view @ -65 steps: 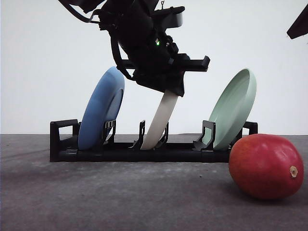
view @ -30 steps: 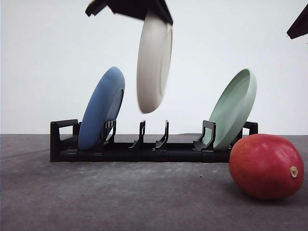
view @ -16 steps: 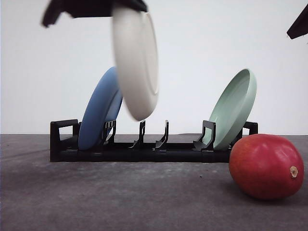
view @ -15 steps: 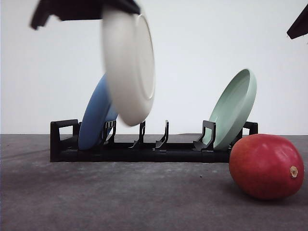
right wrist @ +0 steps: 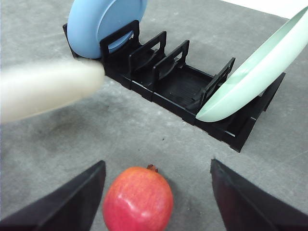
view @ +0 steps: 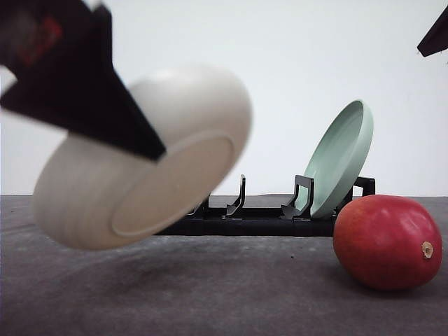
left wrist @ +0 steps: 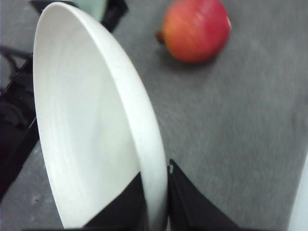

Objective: Place pomegranate in white plate

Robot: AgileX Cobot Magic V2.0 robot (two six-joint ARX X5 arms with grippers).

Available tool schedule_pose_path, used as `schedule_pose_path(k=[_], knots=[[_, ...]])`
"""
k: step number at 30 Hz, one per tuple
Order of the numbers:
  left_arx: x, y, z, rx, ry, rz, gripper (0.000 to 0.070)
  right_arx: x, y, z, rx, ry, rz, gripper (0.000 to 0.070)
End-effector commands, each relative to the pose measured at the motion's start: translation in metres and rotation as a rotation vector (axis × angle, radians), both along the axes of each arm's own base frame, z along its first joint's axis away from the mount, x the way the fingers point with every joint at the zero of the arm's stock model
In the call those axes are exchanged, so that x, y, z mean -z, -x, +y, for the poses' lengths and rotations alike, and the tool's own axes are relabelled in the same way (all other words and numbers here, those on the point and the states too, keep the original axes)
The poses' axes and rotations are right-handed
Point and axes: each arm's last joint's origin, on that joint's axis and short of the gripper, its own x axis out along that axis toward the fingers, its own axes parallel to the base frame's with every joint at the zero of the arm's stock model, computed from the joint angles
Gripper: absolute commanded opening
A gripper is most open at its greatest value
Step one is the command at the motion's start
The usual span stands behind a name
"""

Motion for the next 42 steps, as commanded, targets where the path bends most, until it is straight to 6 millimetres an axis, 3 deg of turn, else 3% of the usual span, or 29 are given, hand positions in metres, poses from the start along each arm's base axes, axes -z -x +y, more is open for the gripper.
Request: schedule_pose_path(k=[1, 8, 17, 19, 23, 29, 36, 42], knots=[[0.003, 0.002, -0.01, 0.051, -0.071, -0.058, 0.001, -0.006, 0.0, 0.001, 0.0, -0.016, -0.018, 0.0441], [0.036, 0.004, -0.031, 0.027, -0.275, -0.09, 0.001, -0.006, 0.0, 0.001, 0.0, -0.016, -0.018, 0.0441], [0.056, -0.001, -0.051, 0.071, -0.377, -0.141, 0.0043, -0.006, 0.0, 0.001, 0.0, -0.016, -0.019, 0.0441], [0.057, -0.002, -0.055, 0.077, -0.386, -0.143, 0.0103, -0.006, 0.0, 0.001, 0.0, -0.016, -0.019, 0.0441], [0.057, -0.002, -0.059, 0.08, -0.368, -0.143, 0.0321, -0.006, 0.0, 0.001, 0.0, -0.016, -0.019, 0.0441], [0.048, -0.001, -0.063, 0.051, -0.313, -0.079, 0.0492, -0.006, 0.0, 0.001, 0.003, -0.015, -0.02, 0.0441], [0.013, -0.012, -0.06, 0.047, -0.161, 0.221, 0.0494, -0.006, 0.0, 0.001, 0.003, -0.015, -0.02, 0.0441], [-0.013, -0.041, -0.029, -0.031, 0.065, 0.497, 0.0493, -0.006, 0.0, 0.001, 0.003, -0.015, -0.019, 0.0441]])
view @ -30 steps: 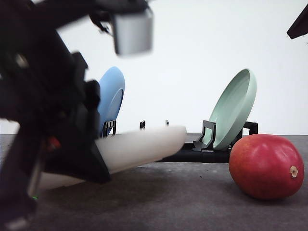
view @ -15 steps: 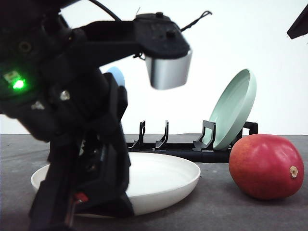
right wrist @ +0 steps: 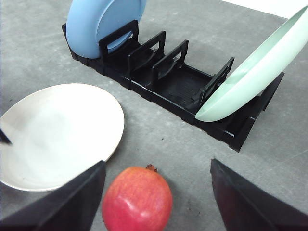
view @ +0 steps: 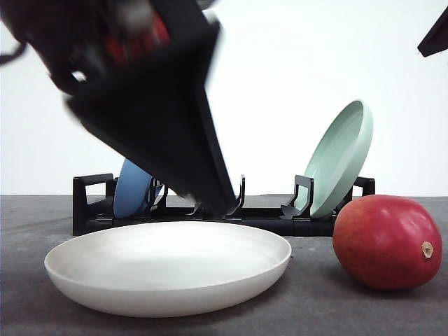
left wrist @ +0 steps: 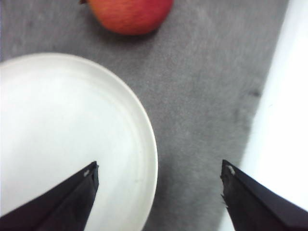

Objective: Place pomegranate in white plate

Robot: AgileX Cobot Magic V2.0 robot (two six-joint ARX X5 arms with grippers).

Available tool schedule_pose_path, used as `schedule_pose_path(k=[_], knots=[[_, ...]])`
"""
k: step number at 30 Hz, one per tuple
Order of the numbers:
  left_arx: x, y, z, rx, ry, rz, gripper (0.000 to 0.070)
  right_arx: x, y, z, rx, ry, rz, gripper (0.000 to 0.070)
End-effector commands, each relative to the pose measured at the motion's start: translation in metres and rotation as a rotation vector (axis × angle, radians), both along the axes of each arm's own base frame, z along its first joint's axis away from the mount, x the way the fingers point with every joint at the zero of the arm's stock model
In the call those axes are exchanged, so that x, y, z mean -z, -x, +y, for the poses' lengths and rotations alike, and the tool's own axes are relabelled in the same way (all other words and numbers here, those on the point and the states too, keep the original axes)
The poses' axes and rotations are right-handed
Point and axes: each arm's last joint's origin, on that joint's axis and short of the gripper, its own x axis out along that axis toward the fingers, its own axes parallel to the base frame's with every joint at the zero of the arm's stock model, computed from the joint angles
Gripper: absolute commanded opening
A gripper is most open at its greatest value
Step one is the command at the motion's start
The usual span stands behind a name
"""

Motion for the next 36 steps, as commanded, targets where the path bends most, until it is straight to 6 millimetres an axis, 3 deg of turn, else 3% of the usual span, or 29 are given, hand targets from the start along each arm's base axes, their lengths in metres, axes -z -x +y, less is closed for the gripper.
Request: schedule_pose_path(k=[1, 10, 16, 23, 31, 36], knots=[[-0.008, -0.009, 0.006, -0.068, 0.077, 0.091, 0.0493, -0.006, 0.0, 0.001, 0.001, -0.016, -0.019, 0.0441], [-0.034, -0.059, 0.077, -0.384, 0.243, 0.085, 0.0478, -0.006, 0.0, 0.001, 0.001, -0.016, -0.018, 0.0441], [-0.048, -0.074, 0.123, -0.606, 0.304, 0.017, 0.0477, -0.005, 0.0, 0.0, 0.001, -0.012, -0.006, 0.0441], [-0.057, -0.066, 0.158, -0.777, 0.319, -0.081, 0.0477, -0.005, 0.0, 0.0, 0.033, -0.066, 0.042, 0.0441], [-0.041, -0.043, 0.171, -0.864, 0.361, -0.166, 0.0477, -0.002, 0.002, 0.0, 0.063, -0.112, 0.114, 0.0441], [-0.043, -0.038, 0.173, -0.876, 0.364, -0.188, 0.0477, 0.002, 0.0, 0.003, 0.122, -0.196, 0.26, 0.0441]])
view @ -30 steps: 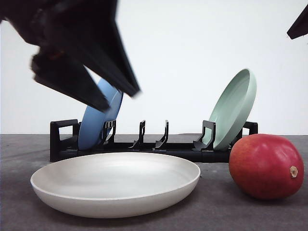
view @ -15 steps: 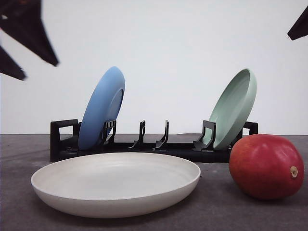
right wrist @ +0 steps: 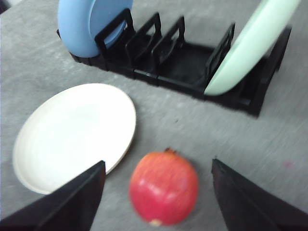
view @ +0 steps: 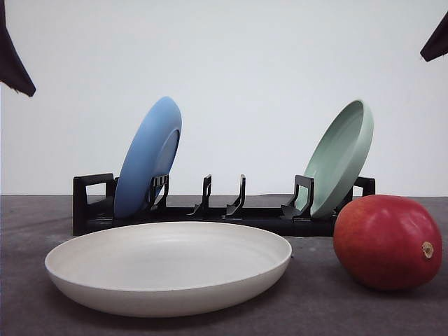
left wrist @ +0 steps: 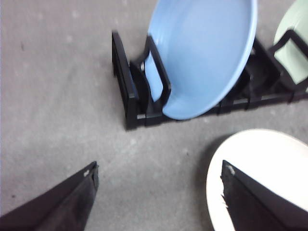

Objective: Place pomegranate in white plate

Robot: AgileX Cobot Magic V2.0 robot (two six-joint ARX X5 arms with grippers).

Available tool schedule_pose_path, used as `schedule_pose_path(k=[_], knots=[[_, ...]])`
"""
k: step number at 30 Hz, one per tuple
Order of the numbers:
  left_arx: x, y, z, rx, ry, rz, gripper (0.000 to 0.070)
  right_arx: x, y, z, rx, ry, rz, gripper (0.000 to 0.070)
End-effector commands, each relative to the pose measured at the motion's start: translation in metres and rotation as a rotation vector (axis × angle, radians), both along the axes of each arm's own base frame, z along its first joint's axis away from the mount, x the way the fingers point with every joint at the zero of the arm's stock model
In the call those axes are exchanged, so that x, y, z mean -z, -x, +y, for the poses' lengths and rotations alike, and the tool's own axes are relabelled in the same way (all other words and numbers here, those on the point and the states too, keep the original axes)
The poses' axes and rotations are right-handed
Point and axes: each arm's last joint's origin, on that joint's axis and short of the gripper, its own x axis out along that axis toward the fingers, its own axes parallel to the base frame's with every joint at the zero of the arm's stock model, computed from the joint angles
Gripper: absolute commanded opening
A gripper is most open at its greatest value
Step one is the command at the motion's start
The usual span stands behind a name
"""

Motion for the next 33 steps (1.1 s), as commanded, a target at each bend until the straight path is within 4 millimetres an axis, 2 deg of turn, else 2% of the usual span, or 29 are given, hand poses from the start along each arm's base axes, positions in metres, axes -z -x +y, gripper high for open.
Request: schedule_pose_path(k=[1, 6, 11, 18, 29, 33], knots=[[-0.003, -0.001, 0.0, -0.001, 0.007, -0.013, 0.0477, -0.002, -0.003, 0.003, 0.038, -0.056, 0.079, 0.0441], [-0.002, 0.0, 0.0, -0.018, 0.014, 0.006, 0.0476, 0.013, -0.018, 0.014, 0.079, -0.047, 0.279, 0.0445], [0.0, 0.0, 0.001, -0.042, -0.005, 0.025, 0.0476, 0.031, -0.033, 0.027, 0.108, 0.005, 0.416, 0.0535], [0.001, 0.001, 0.001, -0.043, -0.007, 0.032, 0.0476, 0.052, -0.048, 0.041, 0.133, 0.111, 0.501, 0.0633], [0.001, 0.001, 0.001, -0.044, -0.007, 0.033, 0.0475, 0.067, -0.071, 0.064, 0.098, 0.083, 0.46, 0.0632], [0.001, 0.001, 0.001, -0.045, -0.004, 0.033, 0.0475, 0.077, -0.076, 0.067, 0.105, 0.103, 0.491, 0.059]])
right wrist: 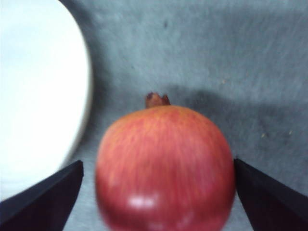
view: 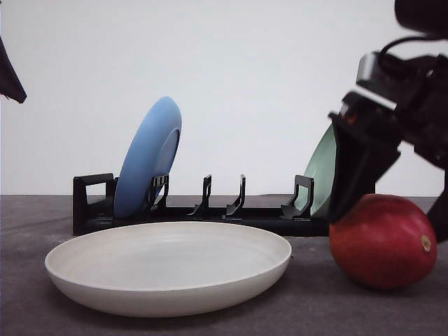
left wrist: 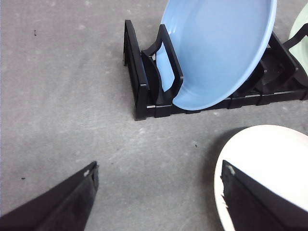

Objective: Place pomegranate in white plate

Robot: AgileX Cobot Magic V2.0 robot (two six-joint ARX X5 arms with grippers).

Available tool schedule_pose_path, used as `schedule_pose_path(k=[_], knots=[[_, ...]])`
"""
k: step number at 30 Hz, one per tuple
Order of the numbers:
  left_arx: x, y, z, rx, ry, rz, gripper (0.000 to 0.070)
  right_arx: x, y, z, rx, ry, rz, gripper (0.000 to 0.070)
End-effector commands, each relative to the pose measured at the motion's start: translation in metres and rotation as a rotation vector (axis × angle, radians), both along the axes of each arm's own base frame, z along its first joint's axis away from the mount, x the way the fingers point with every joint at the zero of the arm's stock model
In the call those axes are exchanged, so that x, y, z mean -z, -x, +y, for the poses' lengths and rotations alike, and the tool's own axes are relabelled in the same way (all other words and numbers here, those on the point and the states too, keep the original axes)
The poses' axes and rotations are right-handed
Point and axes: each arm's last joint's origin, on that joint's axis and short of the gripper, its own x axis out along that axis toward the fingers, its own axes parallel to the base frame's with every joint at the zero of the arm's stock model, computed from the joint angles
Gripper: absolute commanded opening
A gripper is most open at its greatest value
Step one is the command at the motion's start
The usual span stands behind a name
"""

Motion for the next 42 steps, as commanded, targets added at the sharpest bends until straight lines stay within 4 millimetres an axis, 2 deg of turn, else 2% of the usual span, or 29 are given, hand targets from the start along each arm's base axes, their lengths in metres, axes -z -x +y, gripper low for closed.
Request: schedule_pose_path(k=[1, 5, 8, 14, 17, 20, 25, 31, 36, 42], knots=[[-0.003, -0.002, -0.001, -0.003, 0.004, -0.01, 0.0475, 0.001, -0.004, 0.004, 0.006, 0.002, 0.011, 0.0576], [-0.003, -0.002, -0.001, -0.003, 0.004, -0.01, 0.0475, 0.006, -0.005, 0.005, 0.005, 0.015, 0.032, 0.0489], [-0.003, -0.002, -0.001, -0.003, 0.004, -0.01, 0.0475, 0.0, -0.007, 0.007, -0.005, -0.001, 0.033, 0.0479], [-0.003, -0.002, -0.001, -0.003, 0.005, -0.01, 0.0475, -0.04, -0.017, 0.02, -0.182, -0.019, 0.015, 0.048], [-0.003, -0.002, -0.001, -0.003, 0.006, -0.016, 0.0474, -0.058, -0.022, 0.037, -0.295, -0.016, -0.054, 0.0481], [-0.003, -0.002, -0.001, -0.003, 0.007, -0.018, 0.0474, -0.065, -0.026, 0.059, -0.441, -0.017, -0.144, 0.0482], [-0.003, -0.002, -0.001, -0.003, 0.006, -0.016, 0.0474, -0.052, -0.028, 0.096, -0.607, -0.011, -0.238, 0.0482], [-0.003, -0.002, -0.001, -0.003, 0.006, -0.017, 0.0474, -0.025, -0.031, 0.126, -0.677, 0.036, -0.288, 0.0482], [-0.003, -0.002, -0.001, -0.003, 0.006, -0.017, 0.0474, -0.014, -0.032, 0.138, -0.684, 0.04, -0.318, 0.0482], [-0.003, -0.002, -0.001, -0.003, 0.006, -0.017, 0.0474, -0.004, -0.035, 0.143, -0.691, 0.045, -0.306, 0.0482]])
